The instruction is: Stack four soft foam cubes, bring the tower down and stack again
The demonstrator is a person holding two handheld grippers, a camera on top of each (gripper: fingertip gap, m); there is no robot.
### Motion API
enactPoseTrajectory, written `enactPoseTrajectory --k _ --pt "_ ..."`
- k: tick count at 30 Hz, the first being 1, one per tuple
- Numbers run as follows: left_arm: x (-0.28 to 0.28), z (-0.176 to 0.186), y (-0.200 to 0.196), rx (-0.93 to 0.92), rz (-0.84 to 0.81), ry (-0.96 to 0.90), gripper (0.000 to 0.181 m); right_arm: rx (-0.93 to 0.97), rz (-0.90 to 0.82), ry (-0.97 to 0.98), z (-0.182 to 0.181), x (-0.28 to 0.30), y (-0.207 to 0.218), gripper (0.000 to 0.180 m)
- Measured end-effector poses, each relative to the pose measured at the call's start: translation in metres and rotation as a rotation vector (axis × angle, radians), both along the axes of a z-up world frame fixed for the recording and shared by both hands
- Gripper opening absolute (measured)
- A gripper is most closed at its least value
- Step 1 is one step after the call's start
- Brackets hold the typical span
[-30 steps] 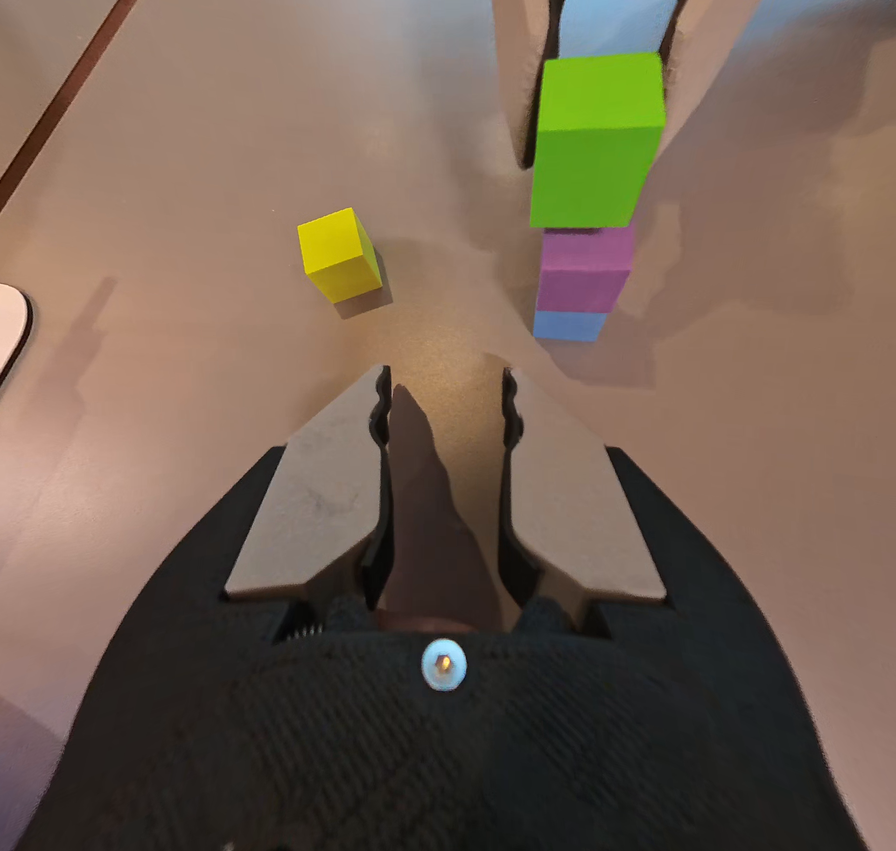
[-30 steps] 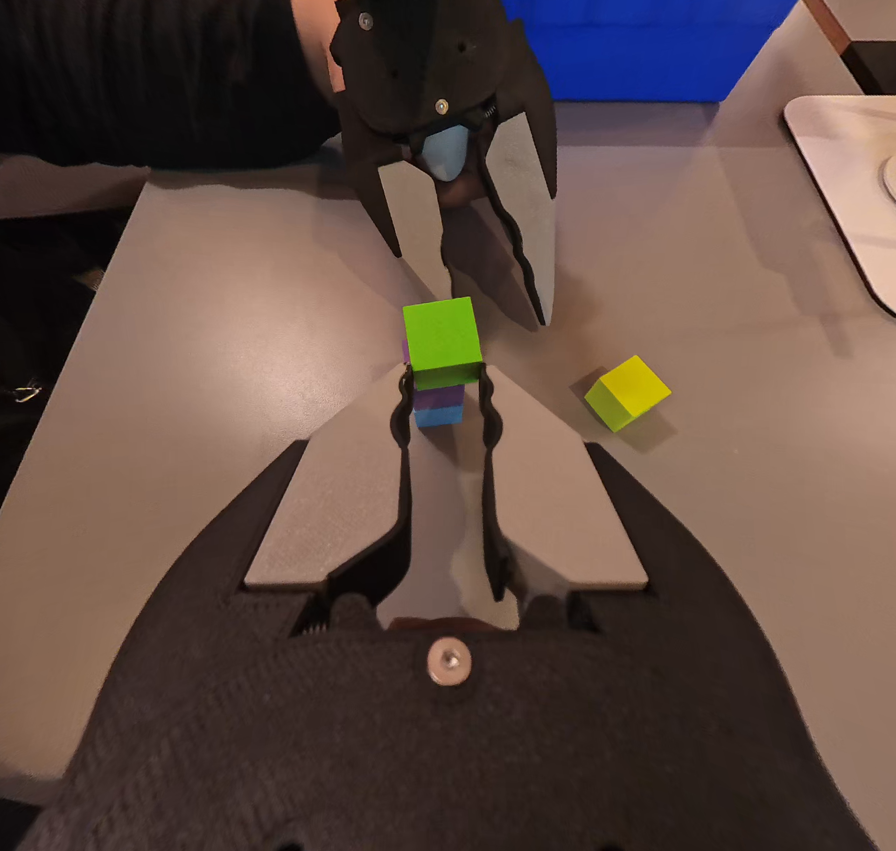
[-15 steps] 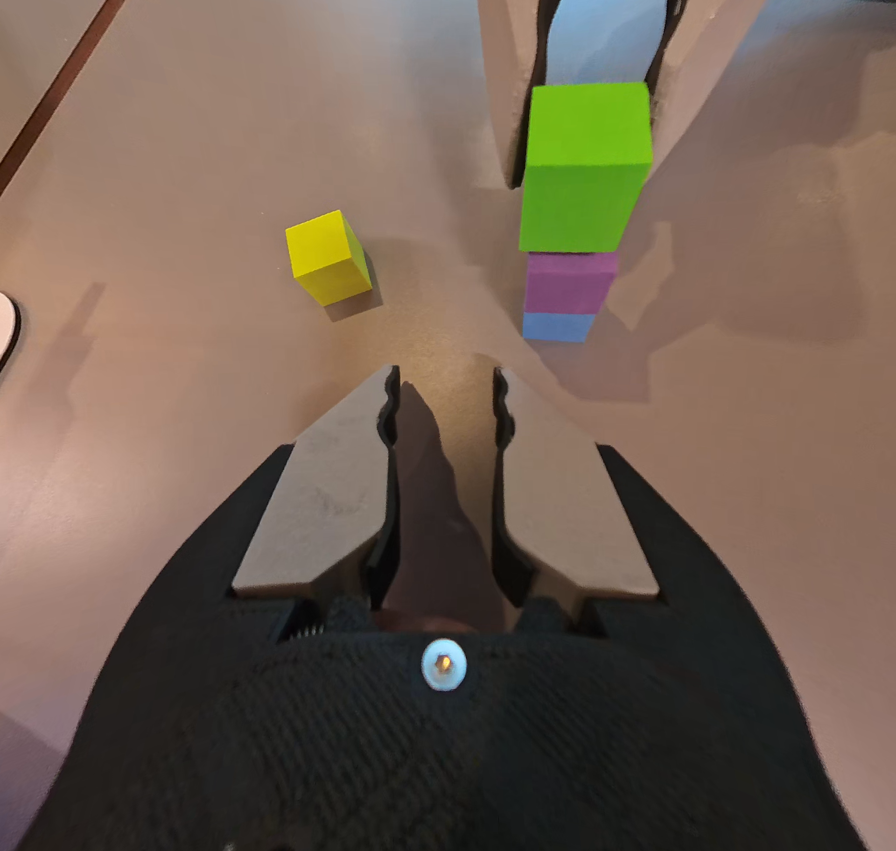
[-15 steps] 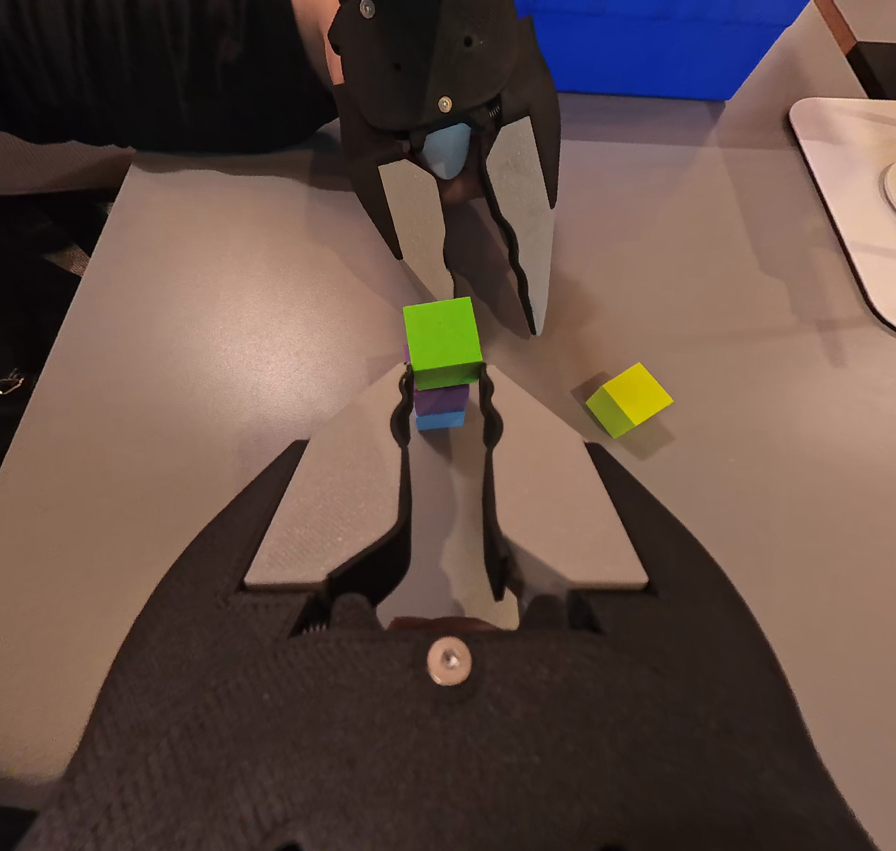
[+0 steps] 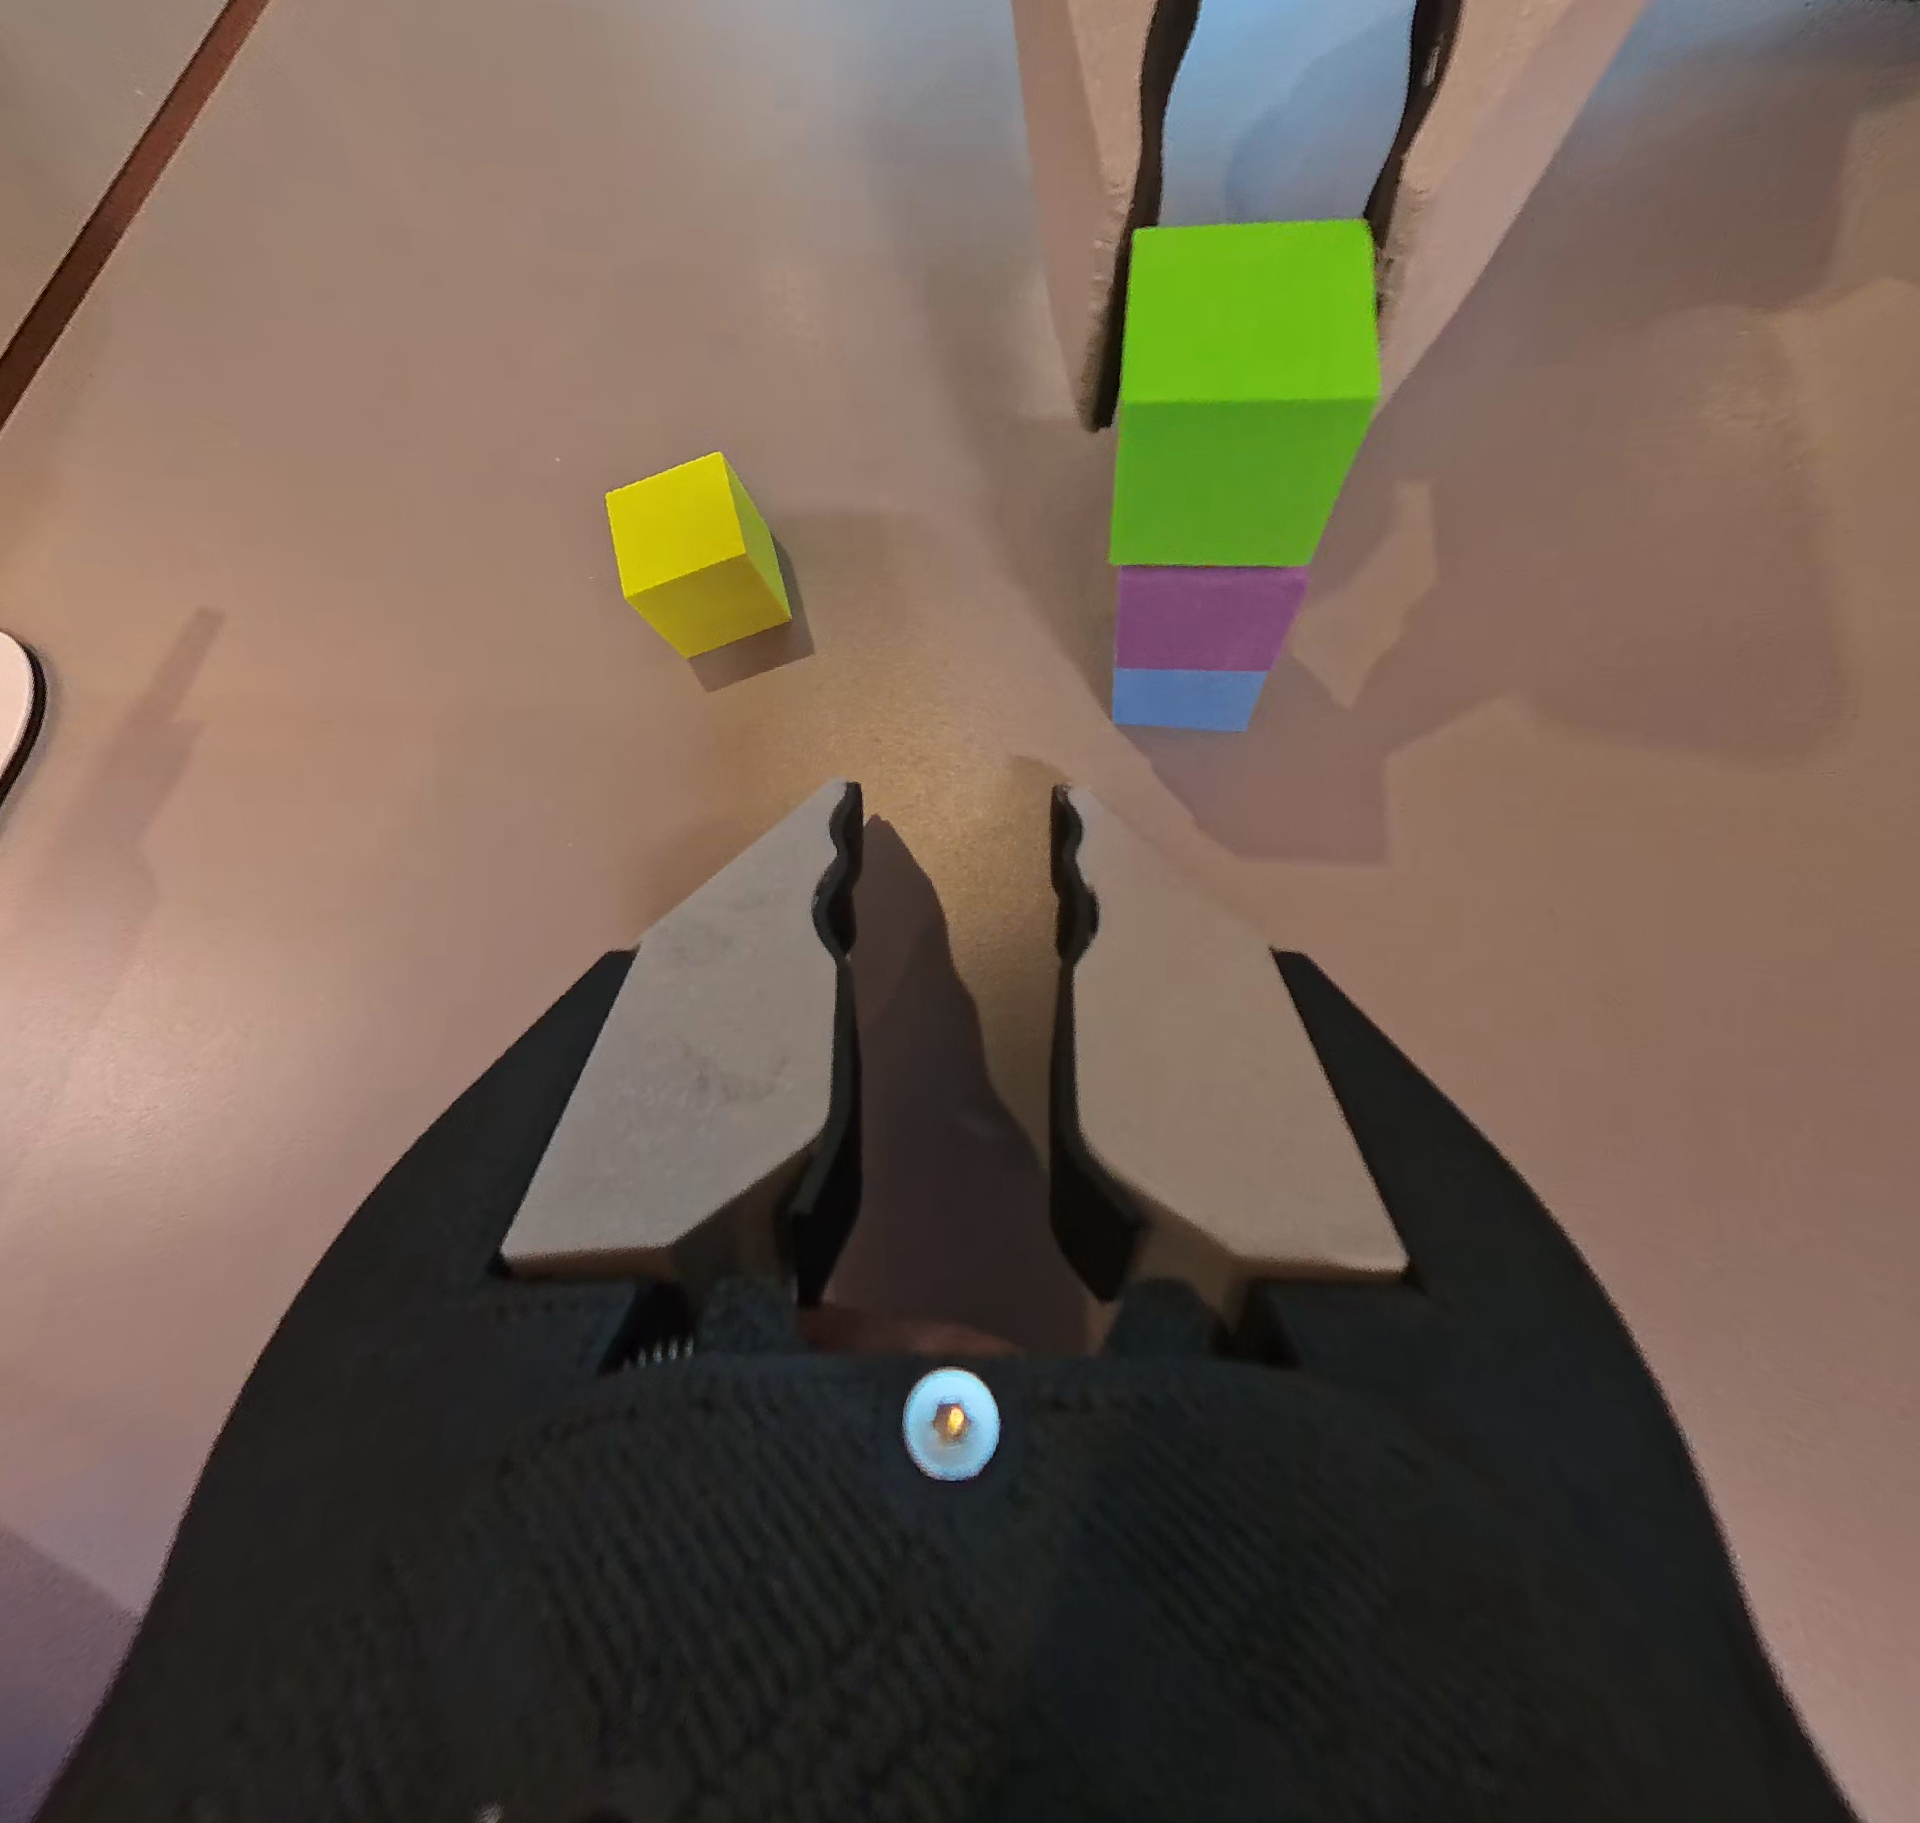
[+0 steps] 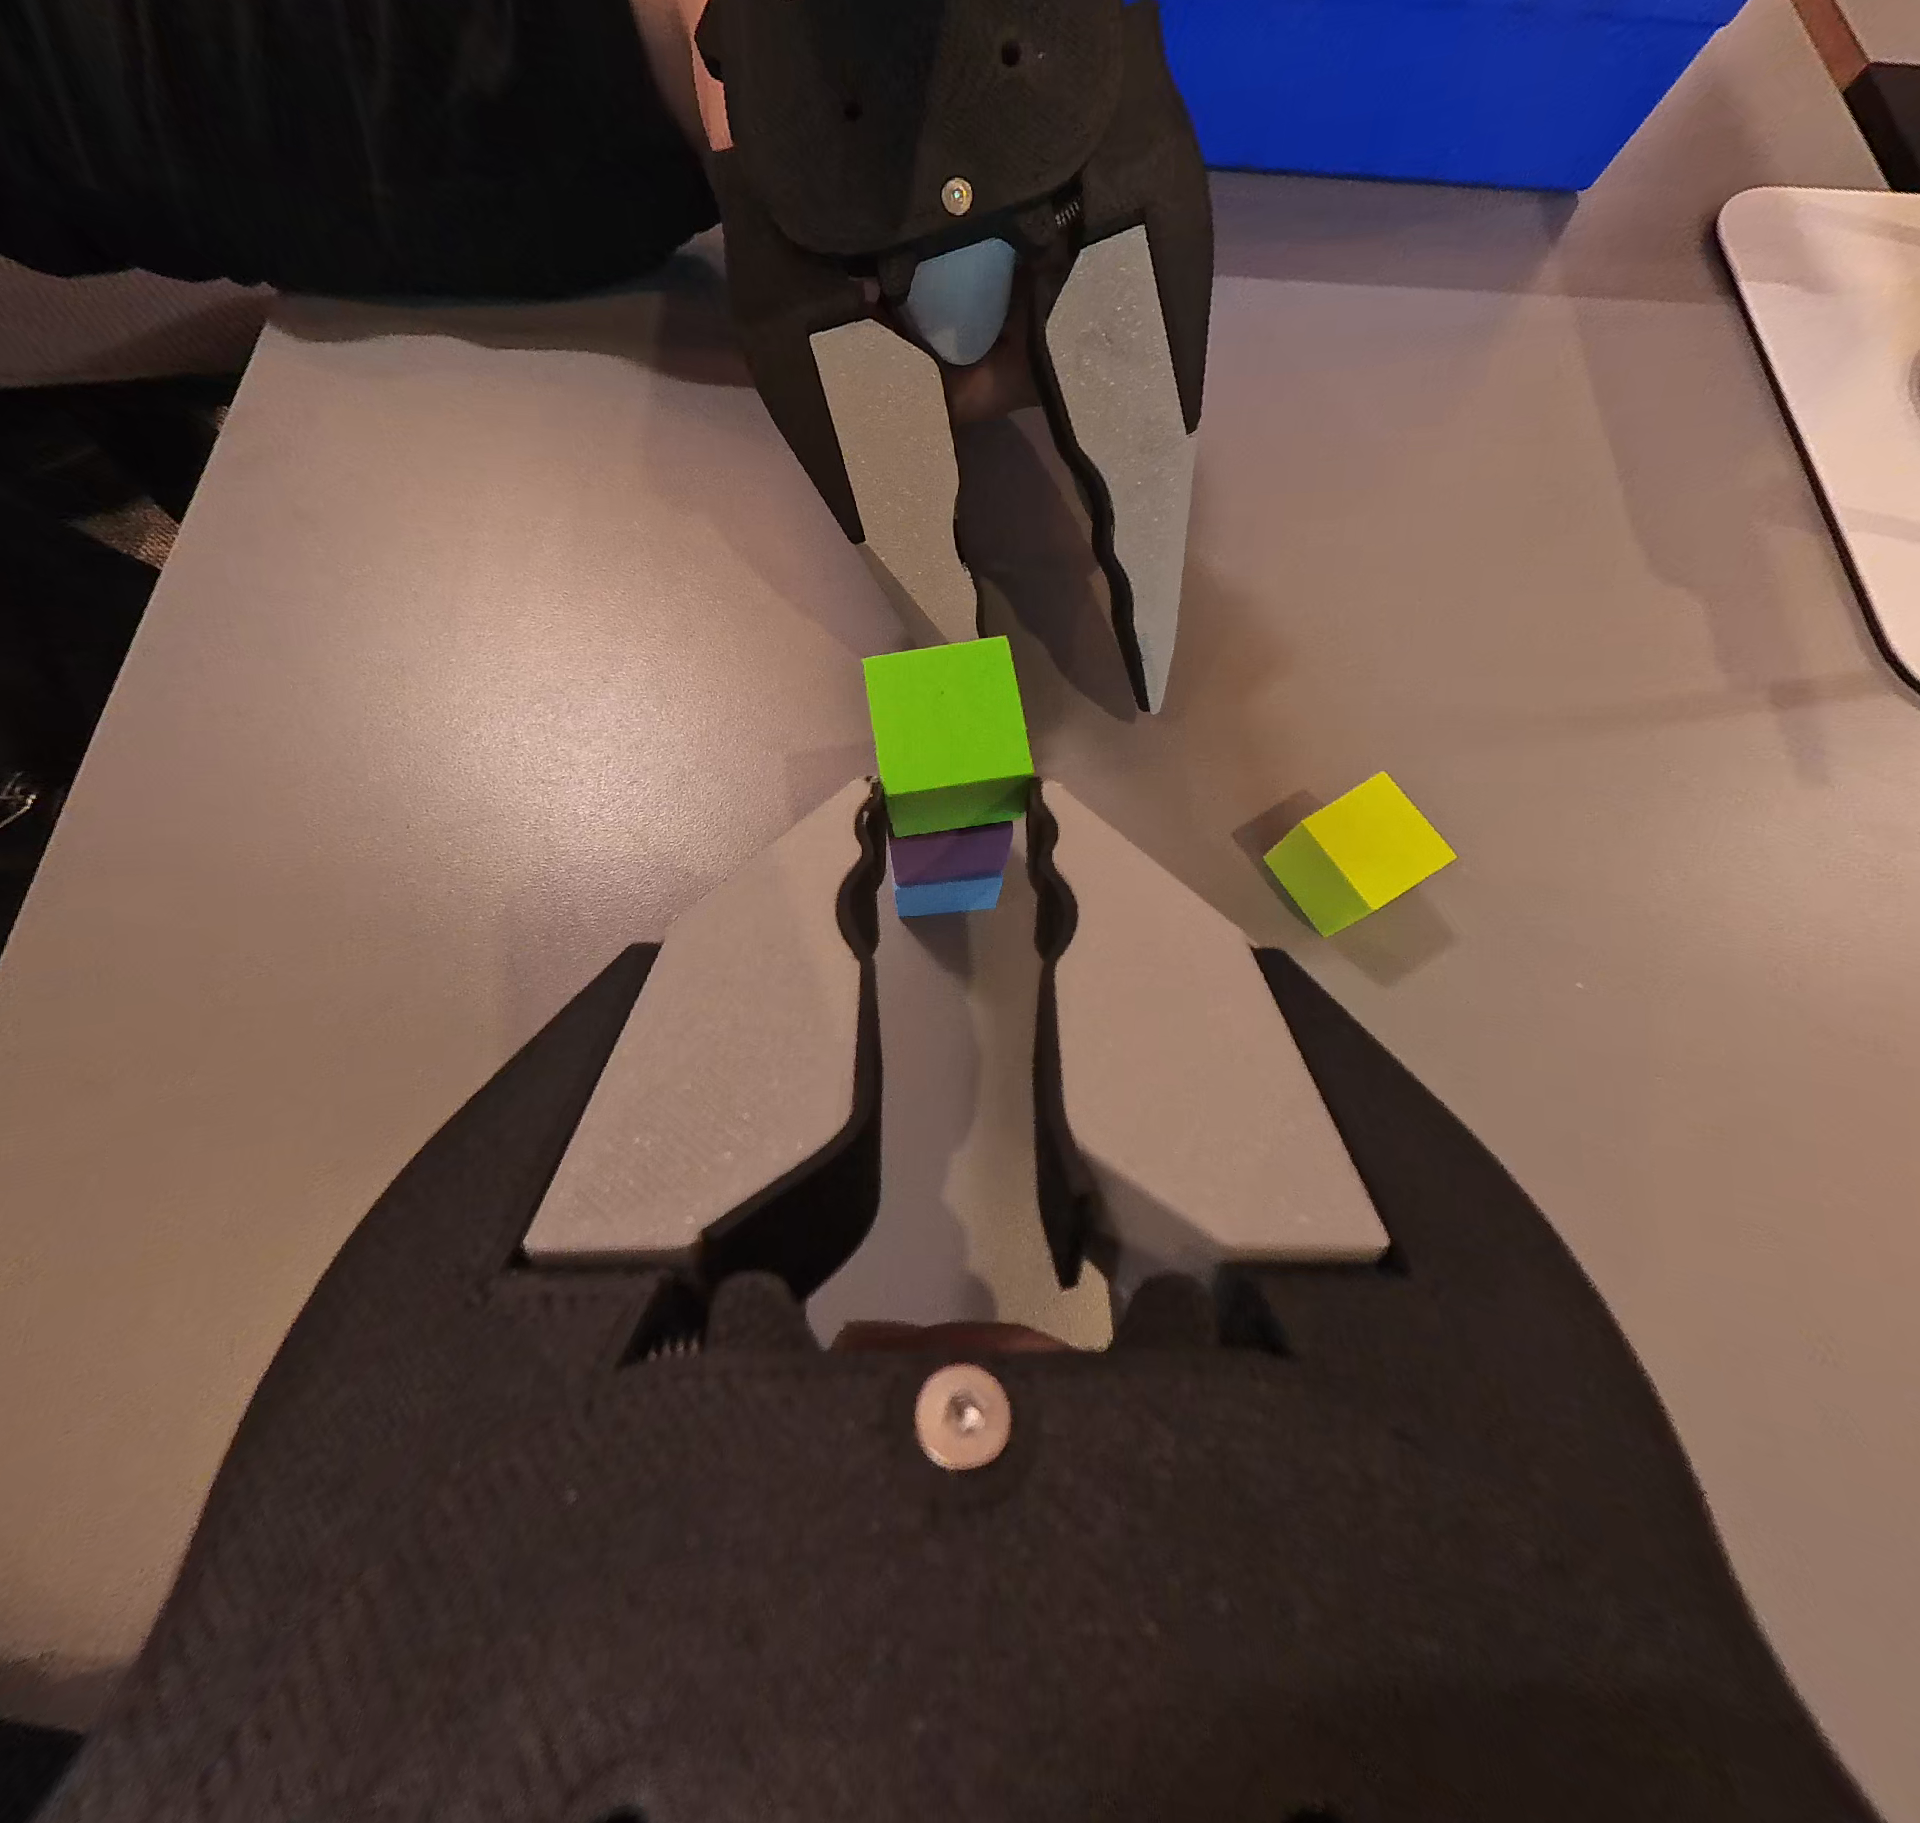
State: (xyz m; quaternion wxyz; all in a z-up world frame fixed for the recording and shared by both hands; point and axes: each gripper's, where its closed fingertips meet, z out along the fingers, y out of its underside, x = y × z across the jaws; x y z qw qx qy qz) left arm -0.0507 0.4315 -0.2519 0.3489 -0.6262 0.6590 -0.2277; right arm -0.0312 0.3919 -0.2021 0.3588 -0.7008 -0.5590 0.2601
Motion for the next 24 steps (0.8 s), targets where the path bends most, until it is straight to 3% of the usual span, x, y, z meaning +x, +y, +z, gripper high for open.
enactPoseTrajectory --k 14,20,24 --pt "0.000 0.000 0.000 0.000 -0.001 0.000 0.033 0.008 -0.001 -0.022 -0.004 0.000 0.000 0.025" --pt "0.000 0.000 0.000 -0.003 0.003 0.000 0.033 -0.009 0.003 -0.008 -0.003 0.000 -0.001 0.035" --pt "-0.001 0.000 0.011 -0.037 0.070 -0.003 0.045 -0.009 -0.013 0.066 0.010 0.005 0.002 0.040"
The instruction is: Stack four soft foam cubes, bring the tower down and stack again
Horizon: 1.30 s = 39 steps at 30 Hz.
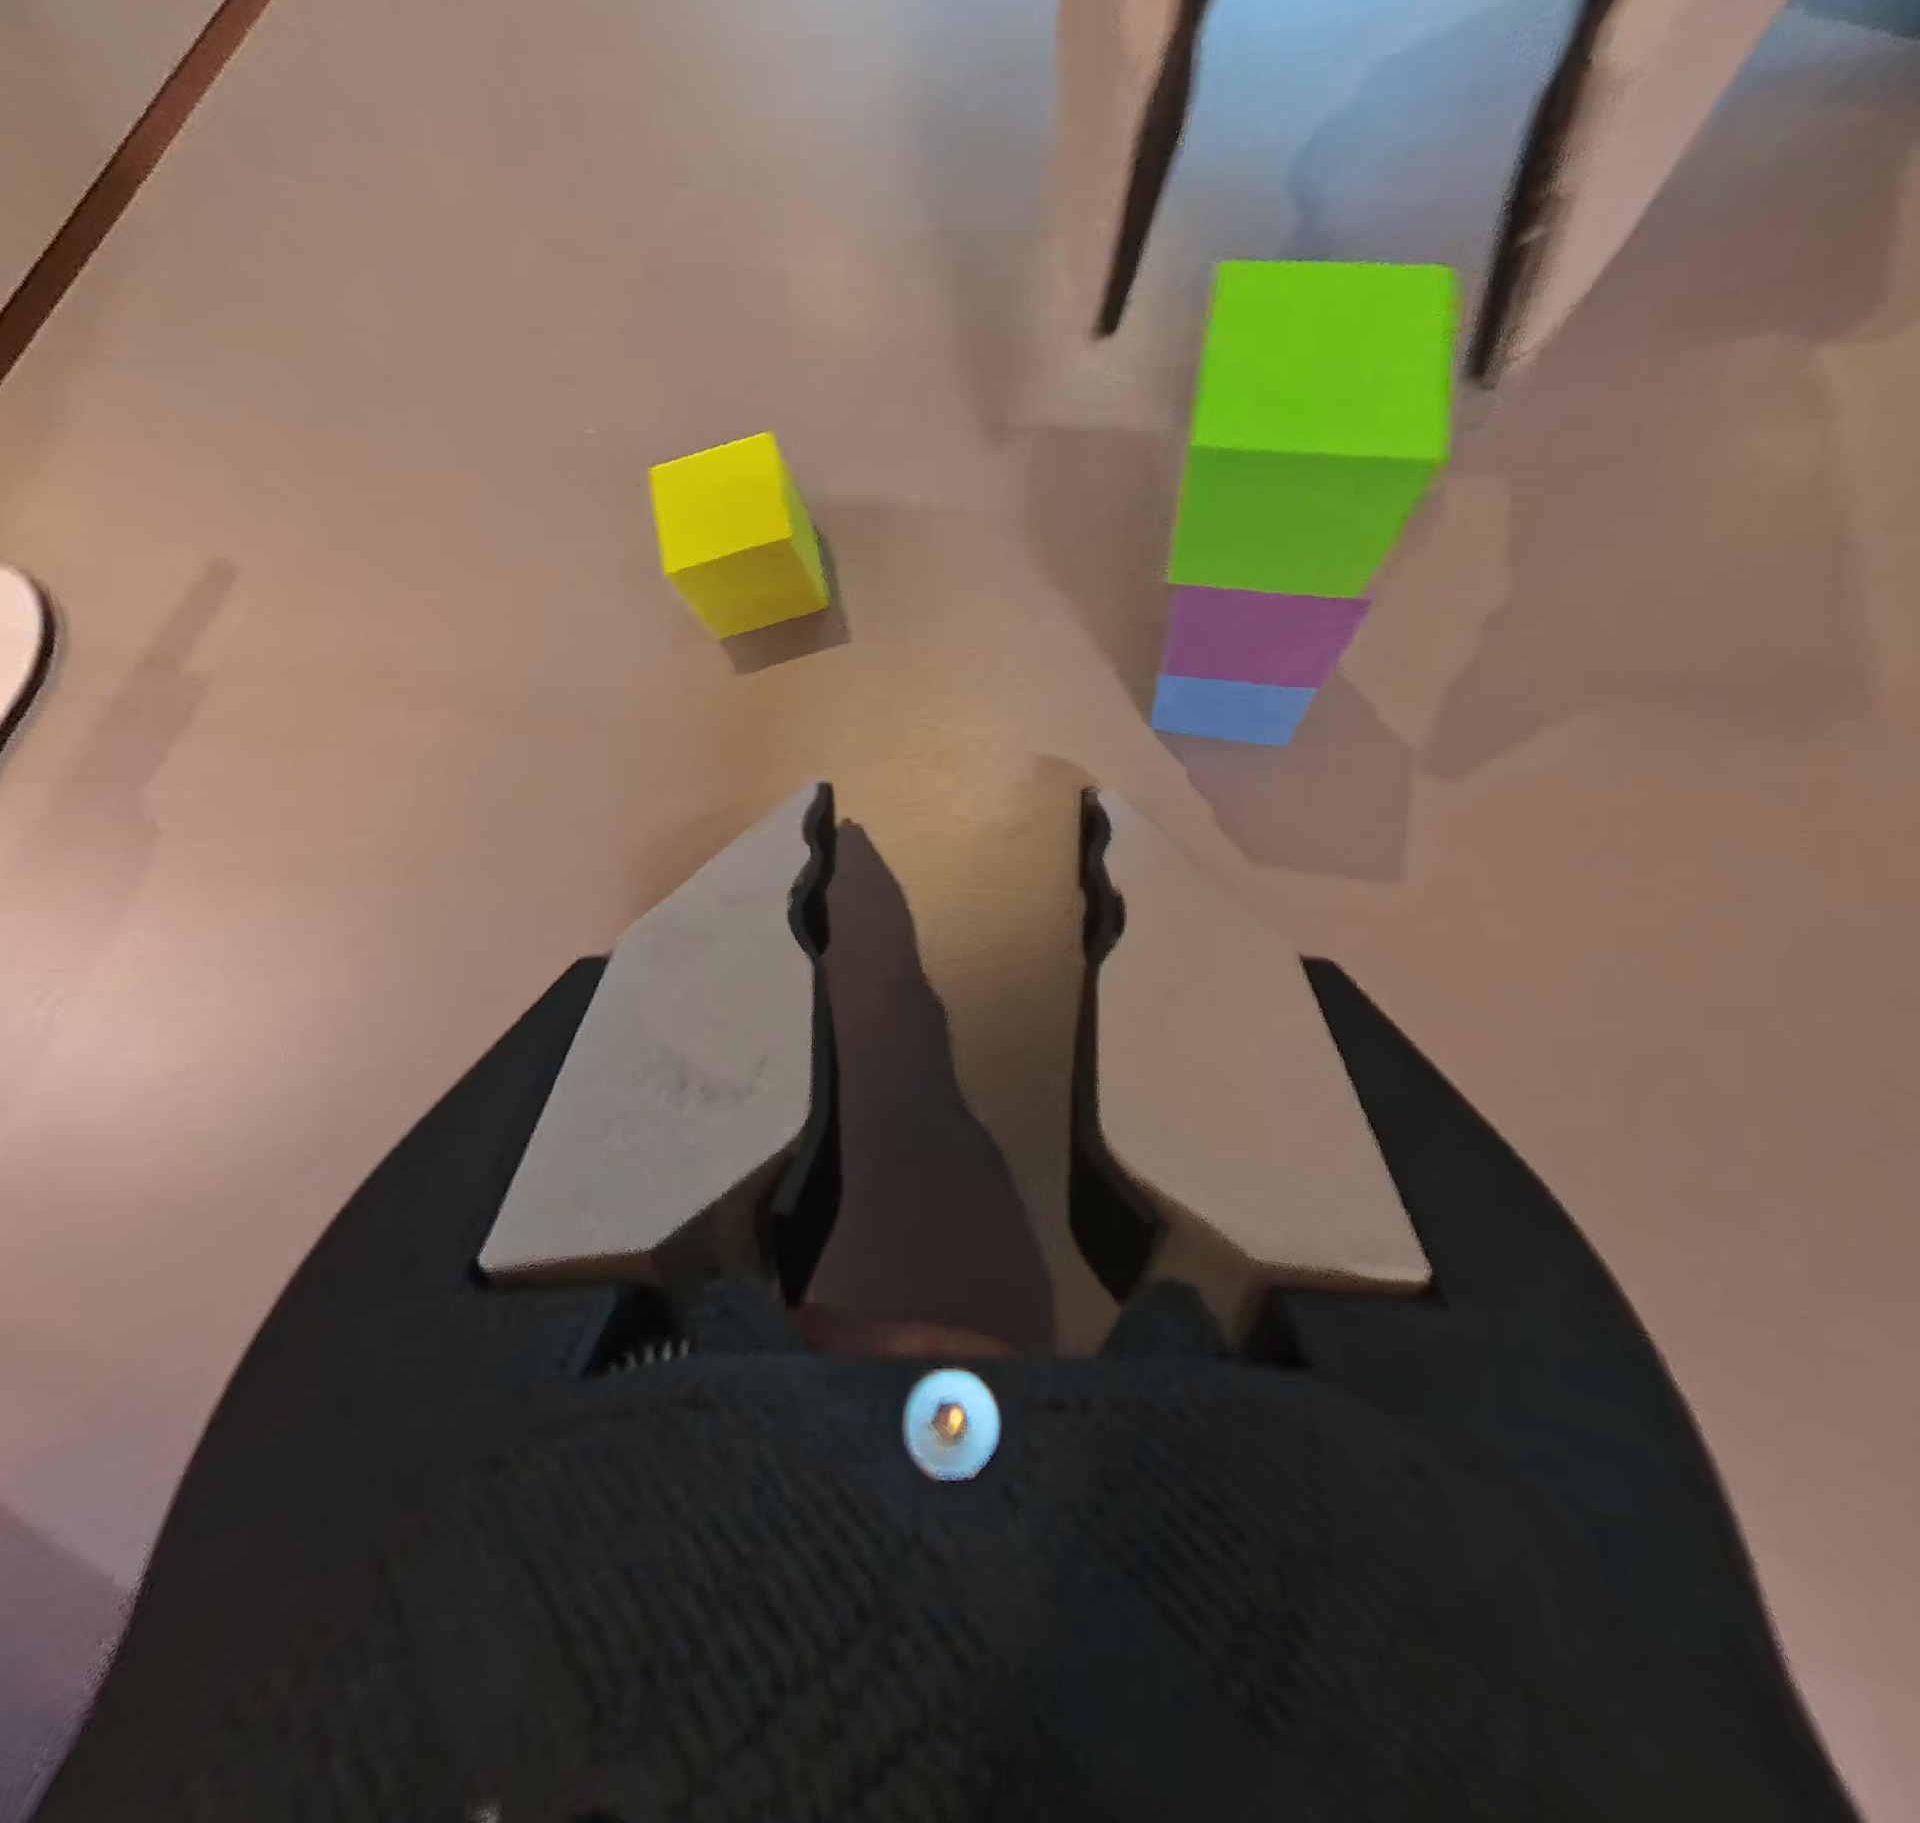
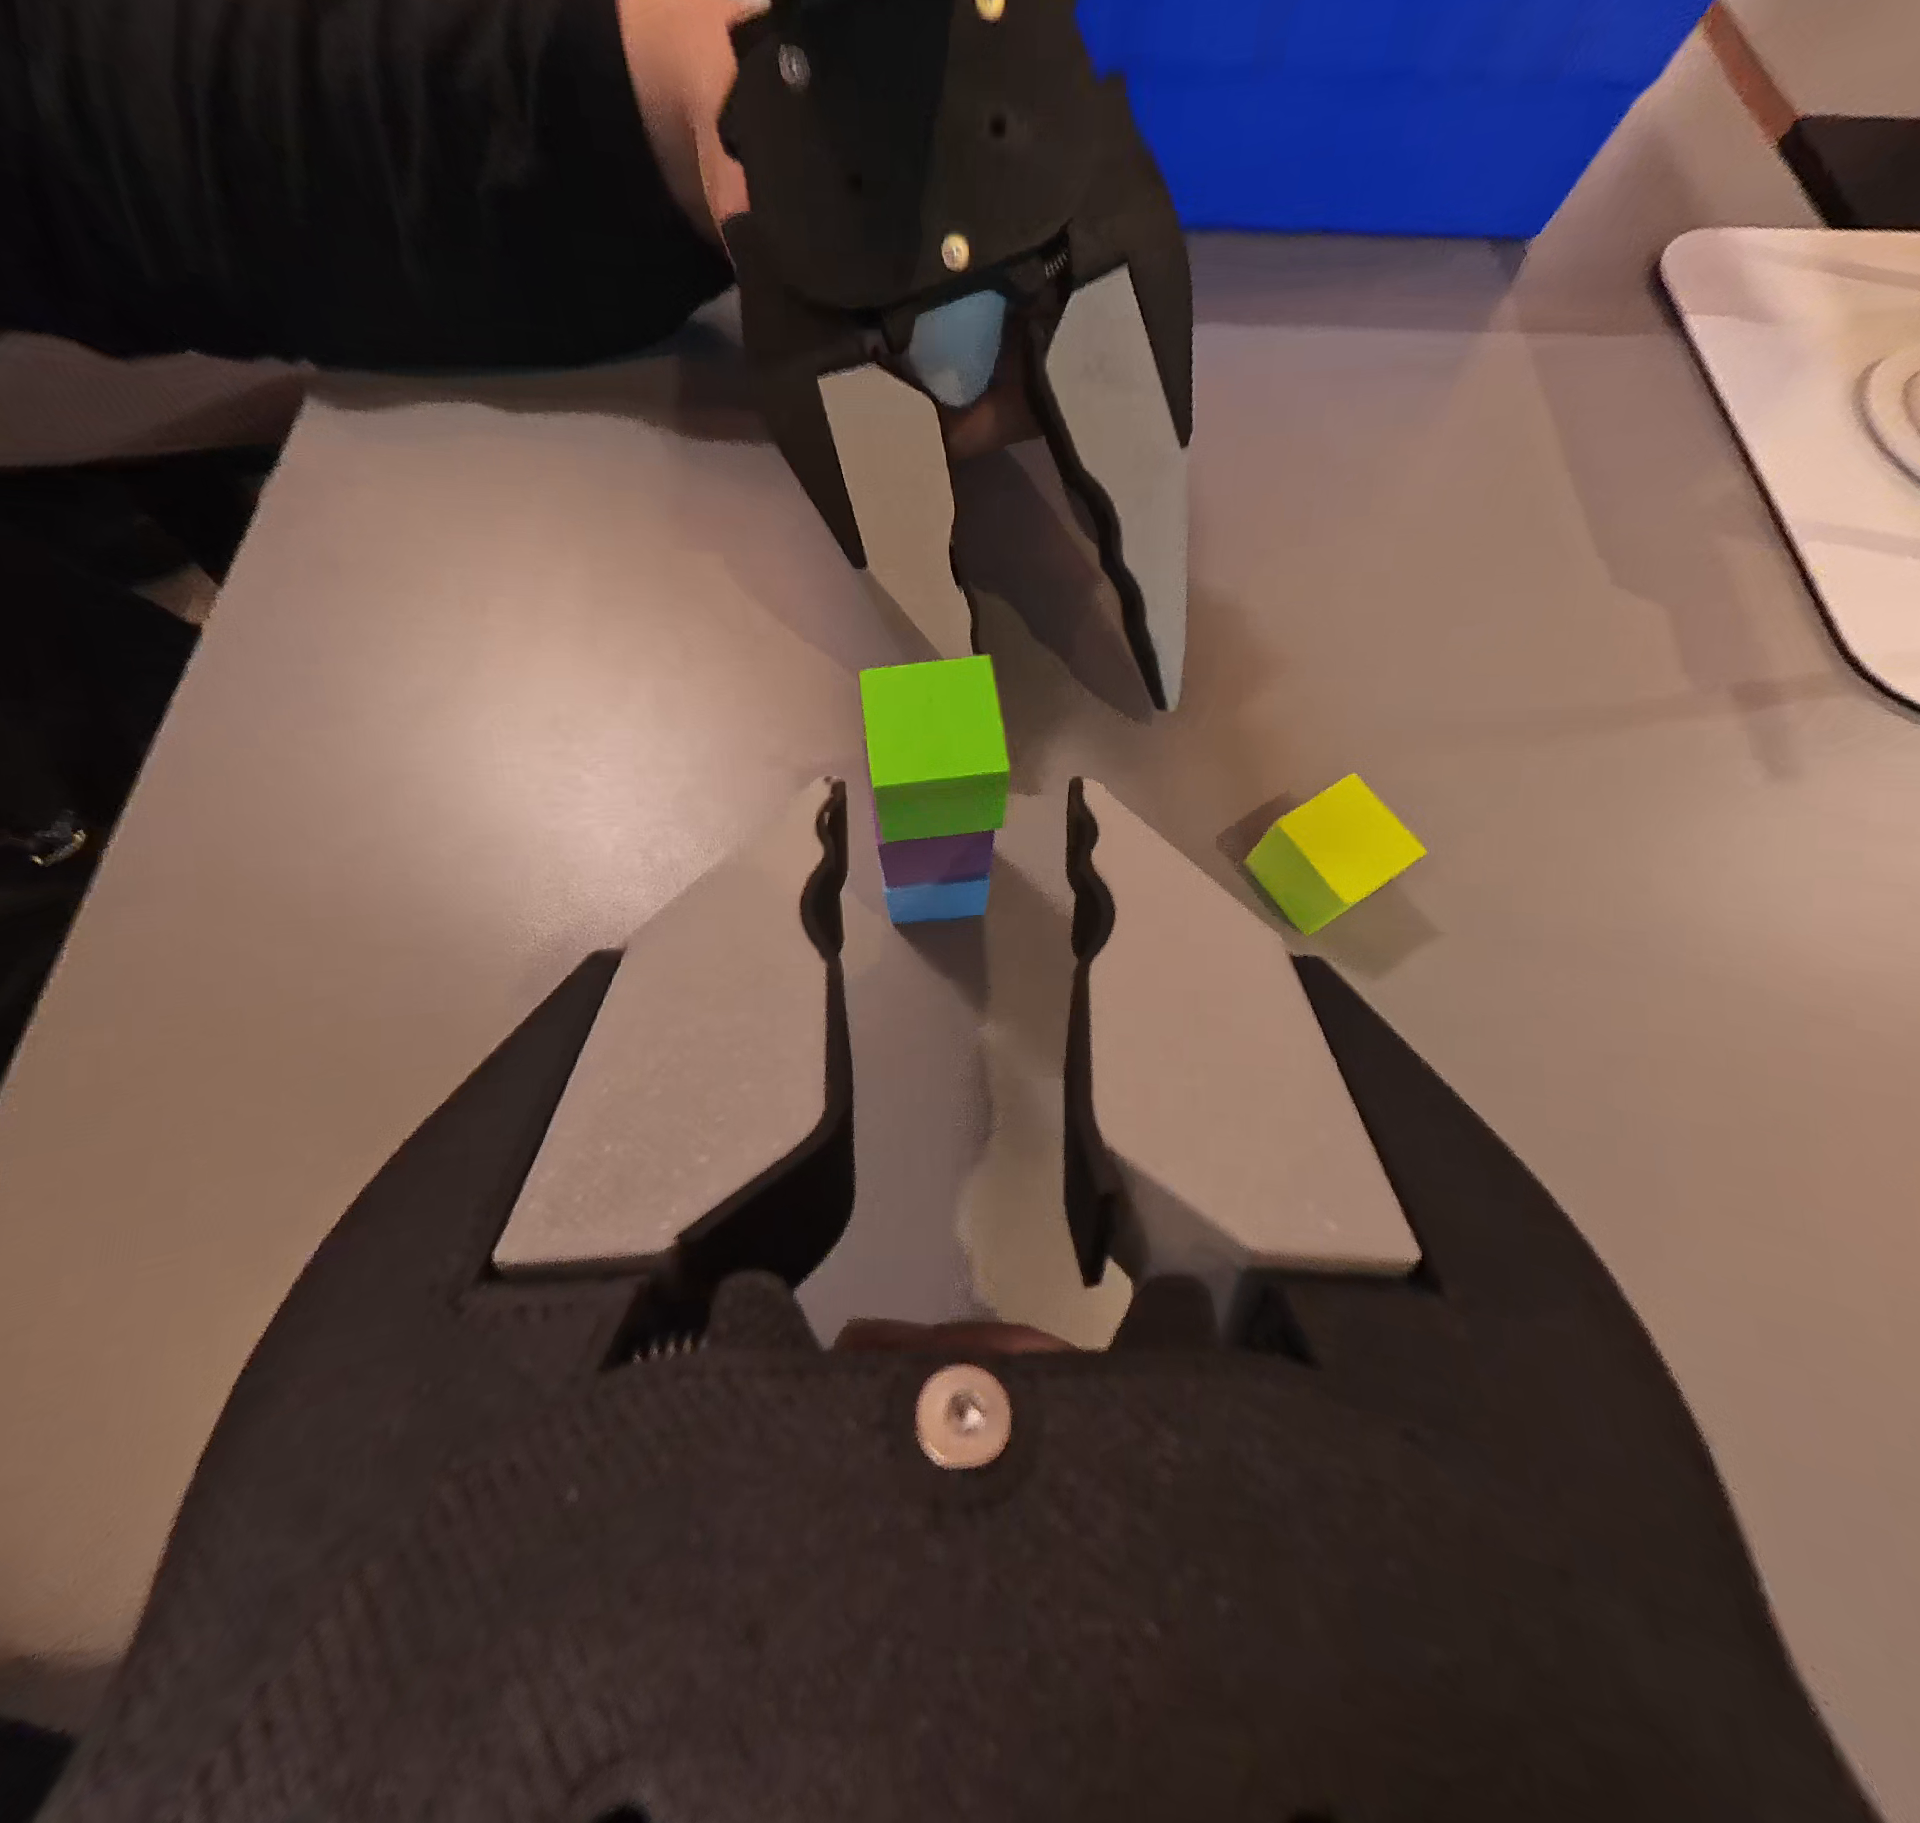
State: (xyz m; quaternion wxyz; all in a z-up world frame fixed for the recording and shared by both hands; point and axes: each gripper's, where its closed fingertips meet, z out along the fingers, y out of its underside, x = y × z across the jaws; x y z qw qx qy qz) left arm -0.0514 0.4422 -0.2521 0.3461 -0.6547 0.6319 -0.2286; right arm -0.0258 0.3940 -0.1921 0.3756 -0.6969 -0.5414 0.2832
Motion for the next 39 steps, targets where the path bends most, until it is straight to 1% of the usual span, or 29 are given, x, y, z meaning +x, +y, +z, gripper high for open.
enactPoseTrajectory --k 4,8,12,17,20,22,28,32,34,39 --pt "-0.001 -0.002 0.029 -0.060 0.174 -0.005 0.052 0.006 -0.038 0.143 0.024 0.012 0.008 0.040" --pt "0.015 -0.001 0.031 -0.099 0.167 -0.017 0.056 0.001 -0.101 0.279 0.041 0.028 0.021 0.039" --pt "0.036 -0.002 0.037 -0.093 0.184 -0.011 0.056 -0.024 -0.158 0.323 0.041 0.041 0.032 0.039" --pt "0.048 0.001 0.049 -0.095 0.227 -0.035 0.050 -0.038 -0.170 0.300 0.033 0.042 0.035 0.037" --pt "0.050 0.002 0.055 -0.117 0.244 -0.051 0.039 -0.033 -0.162 0.284 0.031 0.040 0.033 0.036" --pt "0.052 0.002 0.056 -0.128 0.244 -0.049 0.027 -0.030 -0.158 0.278 0.030 0.038 0.033 0.036" --pt "0.055 0.004 0.050 -0.114 0.198 -0.057 0.026 -0.035 -0.157 0.267 0.028 0.038 0.033 0.035" --pt "0.054 0.018 0.050 -0.154 0.187 -0.155 0.026 -0.045 -0.171 0.265 0.025 0.041 0.035 0.035" --pt "0.049 0.023 0.049 -0.187 0.177 -0.197 0.026 -0.049 -0.203 0.221 0.015 0.045 0.040 0.035" --pt "0.036 0.029 0.047 -0.191 0.146 -0.215 0.026 -0.063 -0.269 -0.022 -0.031 0.051 0.050 0.032"
